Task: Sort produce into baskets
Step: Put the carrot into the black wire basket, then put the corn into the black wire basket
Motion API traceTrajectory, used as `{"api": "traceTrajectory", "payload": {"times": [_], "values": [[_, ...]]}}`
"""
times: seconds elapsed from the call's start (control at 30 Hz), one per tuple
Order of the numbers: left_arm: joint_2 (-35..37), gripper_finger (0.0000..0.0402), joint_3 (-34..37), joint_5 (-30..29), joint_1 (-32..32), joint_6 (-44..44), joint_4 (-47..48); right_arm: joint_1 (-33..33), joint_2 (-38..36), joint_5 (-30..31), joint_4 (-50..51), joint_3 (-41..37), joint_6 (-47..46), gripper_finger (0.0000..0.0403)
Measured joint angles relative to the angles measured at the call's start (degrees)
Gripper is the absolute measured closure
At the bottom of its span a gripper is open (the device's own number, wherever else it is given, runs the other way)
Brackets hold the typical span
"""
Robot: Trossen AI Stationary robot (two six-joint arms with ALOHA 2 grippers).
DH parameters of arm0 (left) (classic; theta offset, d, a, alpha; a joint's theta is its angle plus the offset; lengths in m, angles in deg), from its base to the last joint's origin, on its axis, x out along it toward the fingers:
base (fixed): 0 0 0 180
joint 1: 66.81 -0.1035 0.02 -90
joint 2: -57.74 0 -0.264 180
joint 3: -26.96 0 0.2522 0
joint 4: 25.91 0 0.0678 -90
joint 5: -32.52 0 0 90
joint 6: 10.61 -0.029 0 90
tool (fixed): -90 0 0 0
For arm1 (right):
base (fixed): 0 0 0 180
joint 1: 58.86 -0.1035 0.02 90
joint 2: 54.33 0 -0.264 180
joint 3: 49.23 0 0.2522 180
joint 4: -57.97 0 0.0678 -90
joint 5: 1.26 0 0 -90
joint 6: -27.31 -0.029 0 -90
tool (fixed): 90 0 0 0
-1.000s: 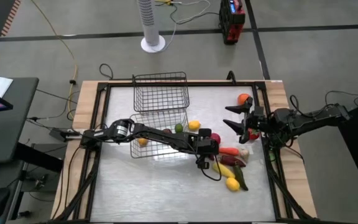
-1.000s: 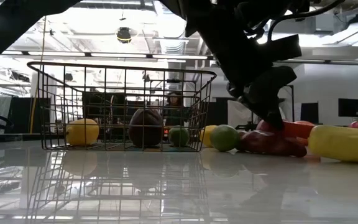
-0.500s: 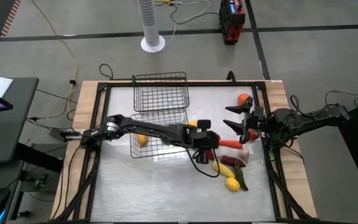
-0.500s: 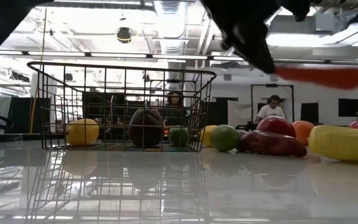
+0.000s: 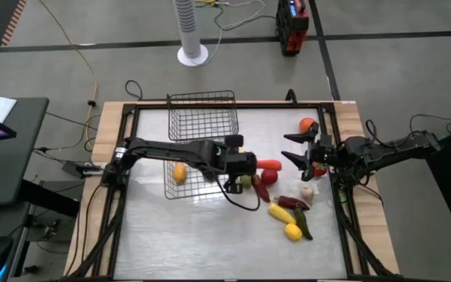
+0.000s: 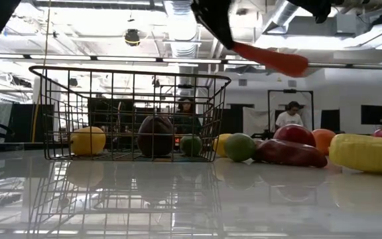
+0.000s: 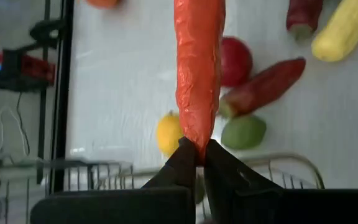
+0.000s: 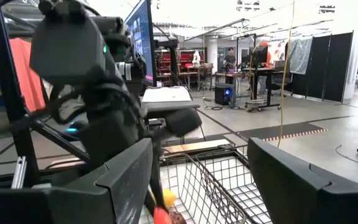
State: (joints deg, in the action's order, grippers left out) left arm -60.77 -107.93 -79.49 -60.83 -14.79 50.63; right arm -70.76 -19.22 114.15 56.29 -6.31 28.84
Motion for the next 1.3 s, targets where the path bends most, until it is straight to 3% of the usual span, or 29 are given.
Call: {"api": "traceTrajectory", "payload": {"times": [0.27, 0.63, 0.8, 0.93, 1.07, 1.23, 1.3], "values": [[7.4, 0.0401, 9.9, -8.3, 1.2, 4.3, 2.4, 0.0, 0.0, 0.0, 0.0, 0.0, 0.0, 0.0111], [26.7, 0.0401, 36.8, -16.4, -5.3, 6.6, -12.7, 0.0, 0.1, 0.0, -0.7, 0.0, 0.0, 0.0111], [34.0, 0.0397, 47.4, -23.1, -11.0, 10.0, -14.4, 0.0, 0.1, 0.0, -1.5, 0.0, 0.0, 0.0111], [36.8, 0.0364, 52.2, -23.1, -15.5, 14.4, -13.9, 0.0, 0.1, 0.0, -1.9, 0.0, 0.0, 0.0111], [36.8, 0.0305, 53.5, -20.0, -18.8, 15.5, -12.7, 0.0, 0.1, 0.0, -1.9, 0.0, 0.0, 0.0111], [36.0, 0.0228, 53.6, -18.3, -19.7, 14.0, -13.2, 0.0, 0.1, 0.0, -2.2, 0.0, 0.0, 0.0111], [36.1, 0.0206, 53.5, -14.9, -19.3, 13.3, -15.7, 0.0, 0.1, 0.0, -1.9, 0.0, 0.0, 0.0111]]}}
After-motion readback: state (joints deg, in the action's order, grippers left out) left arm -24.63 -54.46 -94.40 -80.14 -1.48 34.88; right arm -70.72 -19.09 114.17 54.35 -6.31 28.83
